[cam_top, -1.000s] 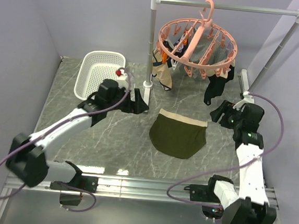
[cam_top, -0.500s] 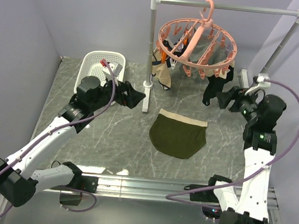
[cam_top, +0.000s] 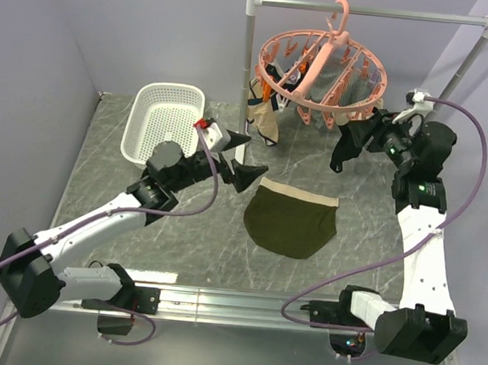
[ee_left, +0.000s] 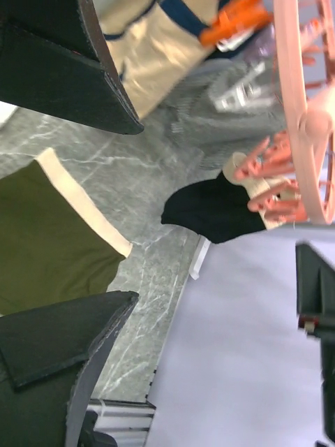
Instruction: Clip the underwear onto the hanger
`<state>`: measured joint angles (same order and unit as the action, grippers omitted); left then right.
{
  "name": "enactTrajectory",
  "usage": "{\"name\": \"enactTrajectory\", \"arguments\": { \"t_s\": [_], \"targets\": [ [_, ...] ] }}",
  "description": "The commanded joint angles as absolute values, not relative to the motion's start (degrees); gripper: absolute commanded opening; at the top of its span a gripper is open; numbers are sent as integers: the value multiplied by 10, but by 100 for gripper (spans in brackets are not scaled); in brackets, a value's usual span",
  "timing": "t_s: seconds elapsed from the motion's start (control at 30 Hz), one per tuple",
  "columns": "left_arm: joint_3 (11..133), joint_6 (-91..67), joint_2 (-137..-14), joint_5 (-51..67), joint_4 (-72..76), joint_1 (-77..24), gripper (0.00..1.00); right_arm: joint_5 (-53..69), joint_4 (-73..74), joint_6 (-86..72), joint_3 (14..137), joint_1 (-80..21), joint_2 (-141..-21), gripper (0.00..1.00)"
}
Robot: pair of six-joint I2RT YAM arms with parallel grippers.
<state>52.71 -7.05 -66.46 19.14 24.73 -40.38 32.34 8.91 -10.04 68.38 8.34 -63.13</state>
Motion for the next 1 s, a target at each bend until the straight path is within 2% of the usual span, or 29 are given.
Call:
{"name": "enactTrajectory", "arguments": {
  "t_s": [0.0,0.1,0.33,0.63,0.97],
  "targets": [
    [519,-40,-704,171,368,-424,99,261,46,-85,718,50,-632,58],
    [523,-56,-735,145,411,-439,97,191,18,-89,705,36,-628,56],
    [535,-59,-780,135,458,-470,96,135,26,-76,715,25,-642,49],
    [613,-86,-876,103,486,-483,98,165,7,-94,697,25,-652,48],
    [639,-99,-936,84,509,-493,98,172,1,-90,679,20,-657,47]
  ]
}}
